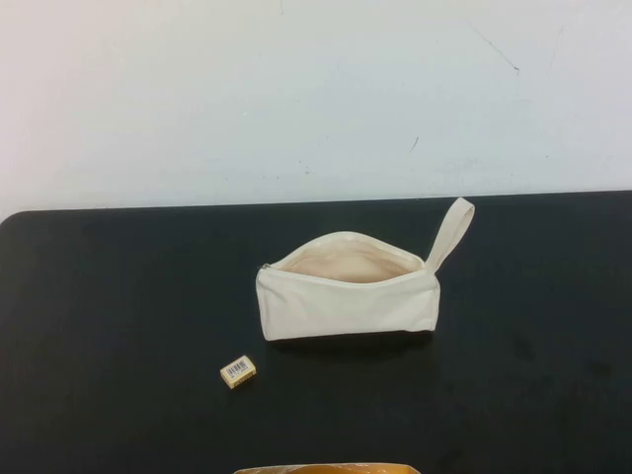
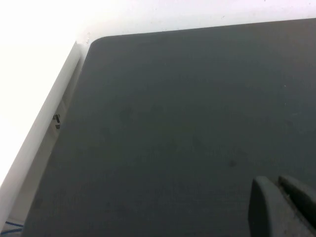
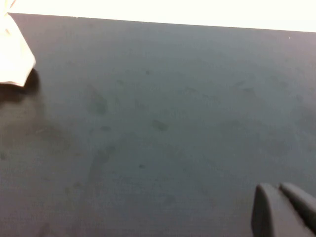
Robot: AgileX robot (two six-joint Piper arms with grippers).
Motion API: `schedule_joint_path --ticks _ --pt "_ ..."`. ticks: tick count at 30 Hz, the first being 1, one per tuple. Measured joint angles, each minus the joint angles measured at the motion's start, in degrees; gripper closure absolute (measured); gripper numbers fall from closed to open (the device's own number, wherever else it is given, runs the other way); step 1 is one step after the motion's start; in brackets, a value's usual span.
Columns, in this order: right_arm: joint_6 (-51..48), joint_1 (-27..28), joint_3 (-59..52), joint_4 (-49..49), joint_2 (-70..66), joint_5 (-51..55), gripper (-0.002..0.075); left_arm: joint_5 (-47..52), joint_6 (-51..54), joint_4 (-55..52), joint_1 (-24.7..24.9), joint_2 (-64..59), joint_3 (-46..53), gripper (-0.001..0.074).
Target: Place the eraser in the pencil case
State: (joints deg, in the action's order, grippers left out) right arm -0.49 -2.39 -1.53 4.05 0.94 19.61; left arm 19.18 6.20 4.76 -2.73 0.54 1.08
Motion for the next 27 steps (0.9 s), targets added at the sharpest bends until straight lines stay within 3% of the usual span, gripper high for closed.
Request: schedule_joint_path --ticks 27 --pt "0.0 0.0 0.0 0.0 0.0 0.0 0.0727 -0.49 0.0 3.27 0.0 0.0 0.0 0.0736"
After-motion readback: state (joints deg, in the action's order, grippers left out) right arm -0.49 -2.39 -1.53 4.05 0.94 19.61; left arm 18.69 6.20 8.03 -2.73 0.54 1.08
